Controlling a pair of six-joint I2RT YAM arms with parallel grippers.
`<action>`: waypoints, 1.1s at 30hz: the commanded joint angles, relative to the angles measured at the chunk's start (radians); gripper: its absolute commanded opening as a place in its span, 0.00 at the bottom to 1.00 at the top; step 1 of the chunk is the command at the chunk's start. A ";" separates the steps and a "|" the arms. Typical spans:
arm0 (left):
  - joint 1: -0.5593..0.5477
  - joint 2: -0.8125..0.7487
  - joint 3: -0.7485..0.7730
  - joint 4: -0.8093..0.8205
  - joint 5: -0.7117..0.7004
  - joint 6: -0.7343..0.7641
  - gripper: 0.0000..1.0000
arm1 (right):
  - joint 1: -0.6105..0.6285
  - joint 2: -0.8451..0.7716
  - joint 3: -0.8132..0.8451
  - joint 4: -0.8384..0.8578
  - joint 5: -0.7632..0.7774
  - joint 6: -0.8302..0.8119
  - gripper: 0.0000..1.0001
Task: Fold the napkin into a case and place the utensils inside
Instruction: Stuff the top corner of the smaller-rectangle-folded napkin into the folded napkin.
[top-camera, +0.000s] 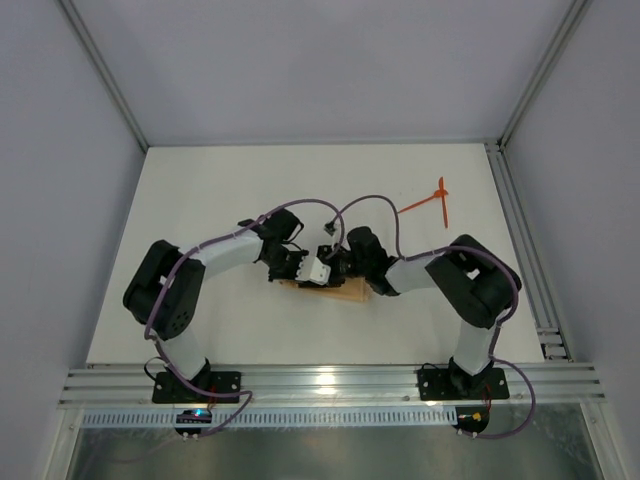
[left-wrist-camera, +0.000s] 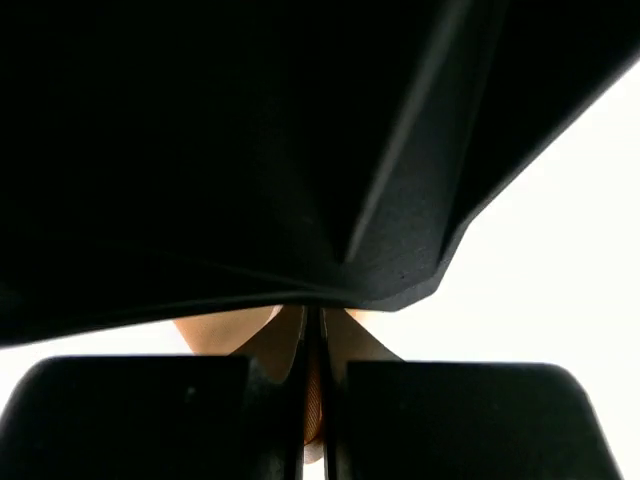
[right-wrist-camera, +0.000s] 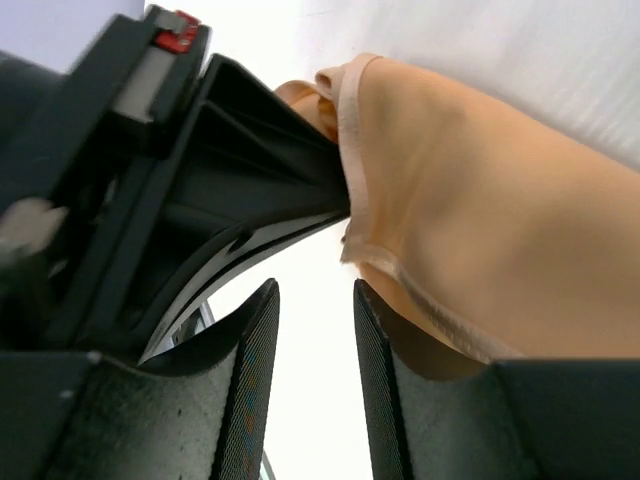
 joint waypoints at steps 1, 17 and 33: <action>0.008 0.024 -0.039 0.058 -0.045 0.045 0.00 | -0.035 -0.137 -0.010 -0.102 -0.036 -0.072 0.41; 0.009 0.012 -0.059 0.080 -0.031 0.059 0.00 | -0.287 -0.333 0.163 -0.679 0.129 -0.477 0.53; 0.011 -0.002 -0.073 0.097 -0.026 0.061 0.00 | -0.367 -0.092 0.296 -0.779 -0.059 -0.736 0.55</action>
